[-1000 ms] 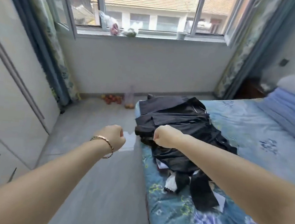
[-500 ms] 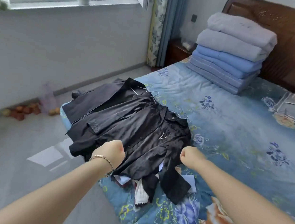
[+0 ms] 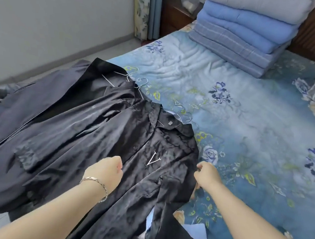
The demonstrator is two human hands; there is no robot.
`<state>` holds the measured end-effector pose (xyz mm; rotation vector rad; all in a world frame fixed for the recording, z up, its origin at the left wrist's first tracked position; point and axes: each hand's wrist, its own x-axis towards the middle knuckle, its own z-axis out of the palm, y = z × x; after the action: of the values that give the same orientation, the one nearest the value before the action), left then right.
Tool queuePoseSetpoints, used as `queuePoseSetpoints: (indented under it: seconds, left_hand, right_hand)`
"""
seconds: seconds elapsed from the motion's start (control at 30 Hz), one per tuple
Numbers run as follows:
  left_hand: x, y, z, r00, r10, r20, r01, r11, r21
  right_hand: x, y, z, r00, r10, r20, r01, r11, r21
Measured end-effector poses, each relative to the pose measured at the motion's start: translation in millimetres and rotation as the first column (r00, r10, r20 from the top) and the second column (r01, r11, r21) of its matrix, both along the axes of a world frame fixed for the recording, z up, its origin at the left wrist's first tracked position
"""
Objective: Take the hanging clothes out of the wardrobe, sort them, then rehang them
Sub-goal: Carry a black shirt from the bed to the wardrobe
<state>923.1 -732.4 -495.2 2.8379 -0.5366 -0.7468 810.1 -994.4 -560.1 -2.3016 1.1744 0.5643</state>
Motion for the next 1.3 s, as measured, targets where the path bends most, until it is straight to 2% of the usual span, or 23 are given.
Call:
queuePoseSetpoints:
  seconds: [0.13,0.4,0.5,0.6,0.73,0.8,0.93,1.0,1.07,1.13,1.2,1.3]
  left_hand:
    - [31.9,-32.4,-46.7,1.0,0.013,-0.002,-0.013,1.0,-0.002]
    - [68.6,-57.7,-106.8,1.0,-0.004,-0.029,0.004,1.0,0.014]
    - [69.0,-50.8,-115.5,0.999,0.007,-0.048,-0.006,0.999,0.037]
    - [69.1,-43.0,-113.2,0.998,0.041,-0.055,-0.038,0.998,0.047]
    - [69.2,-33.1,-94.4,0.996,0.075,-0.049,-0.074,0.997,0.025]
    - [68.2,-27.8,-78.8,0.995,0.091,-0.041,-0.091,0.996,0.014]
    - [61.7,-11.1,-39.9,0.992,0.128,-0.018,-0.128,0.991,-0.026]
    - [57.5,2.0,-18.0,0.992,0.123,0.006,-0.123,0.991,-0.044]
    - [52.5,18.4,7.4,0.992,0.127,0.028,-0.126,0.991,-0.048]
    - [44.9,38.5,33.0,0.988,0.15,0.042,-0.147,0.987,-0.059]
    - [33.8,61.5,59.4,0.983,0.176,0.059,-0.172,0.982,-0.074]
    - [14.3,101.8,95.5,0.975,0.207,0.083,-0.199,0.975,-0.095]
  right_hand:
    - [48.0,-37.4,-49.6,0.999,-0.039,0.037,0.039,0.999,0.021]
    - [112.9,-77.8,-118.3,0.951,-0.292,0.101,0.275,0.95,0.15]
    - [121.6,-82.6,-130.1,0.894,-0.392,0.216,0.351,0.914,0.204]
    - [130.2,-84.9,-123.2,0.848,-0.431,0.309,0.36,0.896,0.261]
    - [149.2,-75.9,-78.9,0.815,-0.481,0.323,0.312,0.834,0.454]
    - [155.0,-68.1,-52.7,0.808,-0.477,0.346,0.295,0.836,0.464]
    - [146.9,-34.5,-2.4,0.779,-0.32,0.539,0.148,0.93,0.337]
    - [136.5,-5.9,22.3,0.76,-0.274,0.59,0.068,0.936,0.347]
    - [127.1,30.6,49.5,0.789,-0.262,0.556,-0.031,0.886,0.462]
    - [118.8,67.4,74.7,0.879,-0.133,0.459,-0.118,0.871,0.478]
    - [110.5,99.3,96.1,0.926,0.026,0.377,-0.171,0.919,0.356]
    - [92.6,142.0,131.2,0.942,0.112,0.316,-0.171,0.972,0.164]
